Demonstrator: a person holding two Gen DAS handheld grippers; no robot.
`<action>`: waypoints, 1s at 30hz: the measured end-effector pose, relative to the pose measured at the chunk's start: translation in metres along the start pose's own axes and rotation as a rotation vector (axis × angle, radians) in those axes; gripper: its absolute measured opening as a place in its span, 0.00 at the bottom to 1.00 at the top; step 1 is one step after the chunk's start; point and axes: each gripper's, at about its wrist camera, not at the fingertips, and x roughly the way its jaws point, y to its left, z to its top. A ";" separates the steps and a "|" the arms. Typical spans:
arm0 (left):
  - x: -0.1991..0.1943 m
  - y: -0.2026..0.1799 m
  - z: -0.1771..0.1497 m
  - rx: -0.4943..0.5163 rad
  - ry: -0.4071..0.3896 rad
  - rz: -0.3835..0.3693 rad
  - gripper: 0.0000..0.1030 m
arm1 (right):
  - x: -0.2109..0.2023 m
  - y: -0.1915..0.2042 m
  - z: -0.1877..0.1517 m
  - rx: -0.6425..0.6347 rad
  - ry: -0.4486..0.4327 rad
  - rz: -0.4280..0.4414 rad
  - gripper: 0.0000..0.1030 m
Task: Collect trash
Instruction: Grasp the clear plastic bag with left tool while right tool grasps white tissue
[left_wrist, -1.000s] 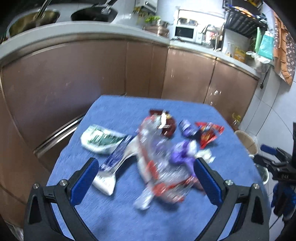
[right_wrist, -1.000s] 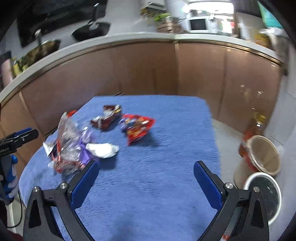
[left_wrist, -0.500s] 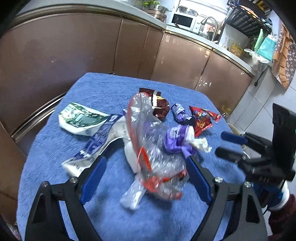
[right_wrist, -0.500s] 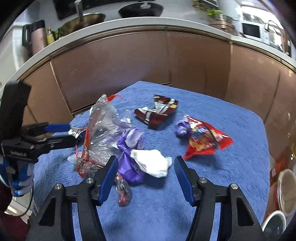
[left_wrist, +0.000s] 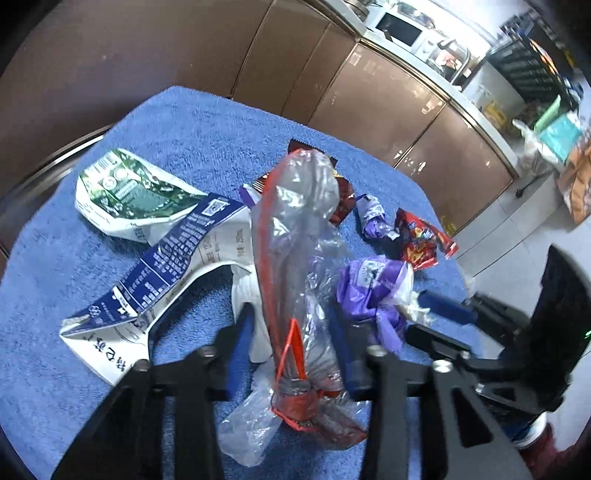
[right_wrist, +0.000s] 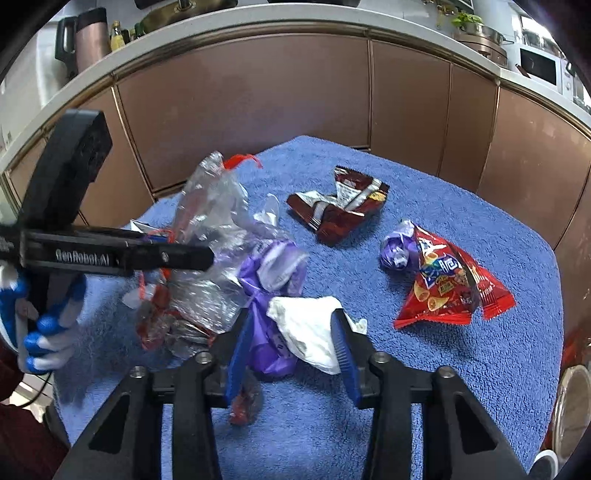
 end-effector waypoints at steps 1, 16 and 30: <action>0.000 0.000 0.001 -0.005 -0.001 -0.009 0.24 | 0.002 -0.003 0.000 0.018 0.003 0.002 0.21; -0.071 -0.025 -0.002 0.011 -0.142 -0.034 0.06 | -0.075 -0.008 -0.010 0.164 -0.140 0.006 0.06; -0.114 -0.024 -0.022 -0.005 -0.207 -0.016 0.06 | -0.079 0.005 -0.028 0.203 -0.121 -0.057 0.57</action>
